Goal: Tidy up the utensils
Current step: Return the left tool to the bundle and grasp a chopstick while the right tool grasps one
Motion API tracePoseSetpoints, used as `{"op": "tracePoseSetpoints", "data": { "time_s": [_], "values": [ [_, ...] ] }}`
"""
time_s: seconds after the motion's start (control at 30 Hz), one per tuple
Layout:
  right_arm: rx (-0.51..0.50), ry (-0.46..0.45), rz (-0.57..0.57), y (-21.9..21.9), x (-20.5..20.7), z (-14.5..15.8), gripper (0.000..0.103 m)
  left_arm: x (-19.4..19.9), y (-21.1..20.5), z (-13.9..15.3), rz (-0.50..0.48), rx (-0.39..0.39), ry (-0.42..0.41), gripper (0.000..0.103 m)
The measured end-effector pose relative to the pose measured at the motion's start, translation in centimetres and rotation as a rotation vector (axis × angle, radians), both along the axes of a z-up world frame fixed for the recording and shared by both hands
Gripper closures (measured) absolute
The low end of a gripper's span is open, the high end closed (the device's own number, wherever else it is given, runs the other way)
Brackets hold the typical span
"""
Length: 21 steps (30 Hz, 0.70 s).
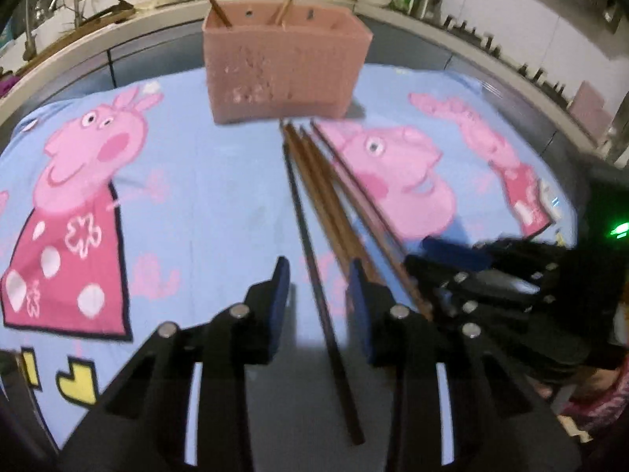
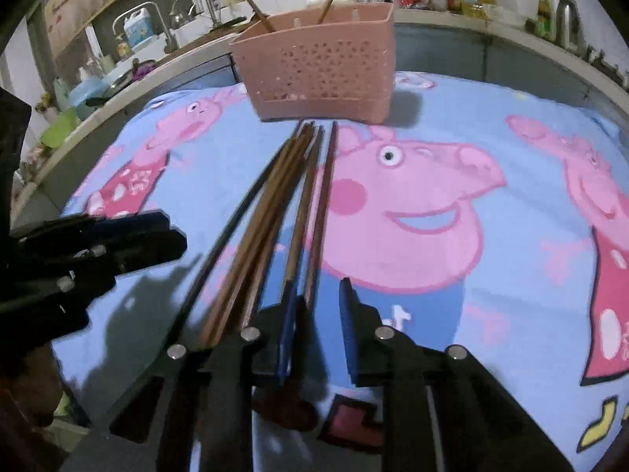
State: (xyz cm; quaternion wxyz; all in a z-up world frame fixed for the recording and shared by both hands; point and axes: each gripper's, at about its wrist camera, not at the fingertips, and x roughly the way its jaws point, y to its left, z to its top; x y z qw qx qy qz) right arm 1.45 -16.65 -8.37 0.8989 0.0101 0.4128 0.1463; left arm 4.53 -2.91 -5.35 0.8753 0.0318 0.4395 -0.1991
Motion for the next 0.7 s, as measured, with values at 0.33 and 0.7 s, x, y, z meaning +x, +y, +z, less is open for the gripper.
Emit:
{"op": "tracePoseSetpoints", "data": {
  "time_s": [0.33,0.7],
  "values": [
    [-0.055,-0.015,-0.072,-2.2,-0.4,-0.3,0.103,0.0,-0.4,-1.9,0.035,0.086,0.004,0.083],
    [-0.102,0.013,0.038,1.0,7.8,0.9,0.103,6.7,-1.5,-1.4,0.053,0.146,-0.041,0.083]
  ]
}}
